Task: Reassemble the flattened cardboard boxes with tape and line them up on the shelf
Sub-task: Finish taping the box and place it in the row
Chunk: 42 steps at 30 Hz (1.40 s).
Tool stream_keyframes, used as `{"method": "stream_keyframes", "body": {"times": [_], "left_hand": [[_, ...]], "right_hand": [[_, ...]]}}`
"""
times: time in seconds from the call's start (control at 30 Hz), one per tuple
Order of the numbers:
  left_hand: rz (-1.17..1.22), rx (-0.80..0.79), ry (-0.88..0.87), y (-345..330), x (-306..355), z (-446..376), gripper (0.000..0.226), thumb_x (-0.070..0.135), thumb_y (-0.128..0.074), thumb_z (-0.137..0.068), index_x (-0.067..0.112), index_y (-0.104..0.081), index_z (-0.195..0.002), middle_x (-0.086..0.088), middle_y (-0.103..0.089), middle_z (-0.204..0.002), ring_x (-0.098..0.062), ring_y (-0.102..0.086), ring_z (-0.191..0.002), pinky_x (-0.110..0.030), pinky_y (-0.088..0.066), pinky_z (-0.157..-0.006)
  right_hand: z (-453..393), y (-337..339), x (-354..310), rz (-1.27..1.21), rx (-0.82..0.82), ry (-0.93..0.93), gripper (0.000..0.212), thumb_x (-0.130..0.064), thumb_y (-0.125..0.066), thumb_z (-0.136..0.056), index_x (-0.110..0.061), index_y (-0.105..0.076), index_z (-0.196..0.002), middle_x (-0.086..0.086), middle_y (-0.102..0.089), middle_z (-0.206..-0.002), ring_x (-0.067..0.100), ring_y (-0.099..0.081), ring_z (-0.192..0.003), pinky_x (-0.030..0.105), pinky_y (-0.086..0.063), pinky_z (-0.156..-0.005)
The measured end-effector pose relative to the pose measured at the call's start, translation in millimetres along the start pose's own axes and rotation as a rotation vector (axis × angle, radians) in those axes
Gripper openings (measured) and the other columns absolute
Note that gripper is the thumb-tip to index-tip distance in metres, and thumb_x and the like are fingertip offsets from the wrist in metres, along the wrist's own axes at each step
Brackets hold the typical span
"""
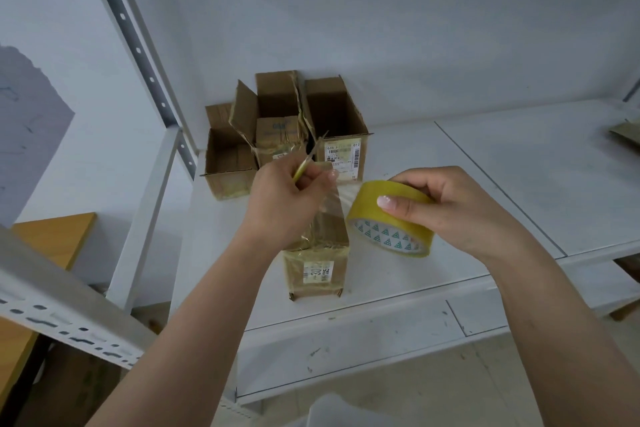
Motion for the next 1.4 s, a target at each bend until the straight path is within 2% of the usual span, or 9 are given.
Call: {"method": "stream_keyframes", "body": {"times": [0.17, 0.3, 0.43, 0.6, 0.83, 1.03, 1.17, 1.27, 1.4], "left_hand": [[0.019, 0.159, -0.016, 10.1, -10.5, 19.0, 0.027, 0.026, -0.07, -0.089, 0.017, -0.056, -0.067, 0.007, -0.054, -0.053, -0.007, -0.047, -0.047, -0.024, -0.044, -0.046], [-0.022, 0.21, 0.075, 24.2, -31.2, 29.5, 0.03, 0.032, -0.071, -0.086, 0.016, -0.057, -0.065, 0.003, -0.06, -0.058, -0.014, -0.058, -0.056, -0.013, -0.045, -0.049], [-0.093, 0.226, 0.14, 29.5, -55.8, 46.3, 0.031, 0.034, -0.07, -0.087, 0.017, -0.056, -0.066, 0.007, -0.065, -0.065, -0.014, -0.06, -0.062, -0.012, -0.044, -0.049], [-0.095, 0.242, 0.165, 30.6, -69.4, 54.9, 0.029, 0.032, -0.069, -0.088, 0.017, -0.057, -0.067, 0.013, -0.066, -0.063, -0.001, -0.059, -0.058, -0.007, -0.042, -0.05], [-0.08, 0.21, 0.242, 30.0, -82.4, 53.7, 0.03, 0.034, -0.067, -0.09, 0.019, -0.055, -0.067, 0.016, -0.066, -0.063, 0.001, -0.063, -0.064, -0.019, -0.039, -0.056], [0.063, 0.154, 0.336, 14.4, -99.1, 62.1, 0.033, 0.039, -0.062, -0.092, 0.015, -0.059, -0.07, 0.013, -0.065, -0.058, 0.004, -0.06, -0.059, -0.022, -0.039, -0.062], [0.221, 0.065, 0.423, 1.9, -111.2, 69.0, 0.051, 0.059, -0.058, -0.088, 0.016, -0.044, -0.066, 0.009, -0.042, -0.053, -0.01, -0.038, -0.05, -0.028, -0.034, -0.055], [0.371, 0.023, 0.514, -12.5, -115.2, 78.0, 0.051, 0.073, -0.05, -0.078, 0.025, -0.039, -0.063, 0.009, -0.036, -0.057, -0.01, -0.029, -0.051, -0.021, -0.028, -0.047], [0.28, 0.026, 0.464, -9.3, -112.6, 74.2, 0.063, 0.077, -0.057, -0.076, 0.017, -0.041, -0.071, -0.004, -0.054, -0.066, -0.024, -0.051, -0.06, -0.028, -0.034, -0.057]], "right_hand": [[-11.9, 2.7, 2.3, 0.202, 0.085, -0.102, 0.066, -0.078, -0.062, -0.042, -0.032, -0.071, -0.089, -0.009, -0.067, -0.077, 0.008, -0.067, -0.07, 0.021, -0.049, -0.053], [-12.8, -7.1, 14.8, 0.151, 0.03, -0.185, 0.058, -0.078, -0.061, -0.048, -0.03, -0.069, -0.08, -0.014, -0.059, -0.054, 0.0, -0.058, -0.051, 0.015, -0.044, -0.043], [-16.0, -22.1, 31.2, 0.357, 0.033, -0.289, 0.043, -0.073, -0.064, -0.068, -0.032, -0.062, -0.079, -0.01, -0.064, -0.073, 0.008, -0.063, -0.061, 0.024, -0.048, -0.048], [-23.5, -34.0, 30.5, 0.545, 0.015, -0.298, 0.066, -0.09, -0.039, -0.056, -0.032, -0.056, -0.082, -0.015, -0.059, -0.081, 0.008, -0.06, -0.049, 0.029, -0.048, -0.056], [-33.4, -42.4, 45.2, 0.607, 0.008, -0.295, 0.052, -0.083, -0.05, -0.068, -0.033, -0.054, -0.08, -0.014, -0.06, -0.079, 0.006, -0.058, -0.042, 0.025, -0.041, -0.05], [-33.5, -47.7, 58.9, 0.475, -0.019, -0.321, 0.068, -0.088, -0.042, -0.05, -0.031, -0.059, -0.083, -0.013, -0.06, -0.08, 0.007, -0.058, -0.061, 0.031, -0.049, -0.057], [-32.8, -47.2, 60.4, 0.457, -0.02, -0.304, 0.064, -0.086, -0.044, -0.052, -0.033, -0.06, -0.083, -0.015, -0.06, -0.082, 0.007, -0.058, -0.071, 0.03, -0.048, -0.058], [-32.2, -47.3, 60.0, 0.465, -0.03, -0.313, 0.058, -0.083, -0.049, -0.057, -0.032, -0.061, -0.083, -0.015, -0.061, -0.083, 0.007, -0.059, -0.074, 0.033, -0.053, -0.062], [-30.1, -45.7, 58.8, 0.418, -0.026, -0.337, 0.064, -0.084, -0.047, -0.054, -0.031, -0.063, -0.085, -0.015, -0.06, -0.085, 0.01, -0.061, -0.076, 0.04, -0.059, -0.066]]}}
Point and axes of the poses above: each hand's wrist, its own z-axis away from the middle knuckle, its own y-axis out of the back of the hand, x = y × z, the point moved 1 cm from there along -z, towards the middle knuckle
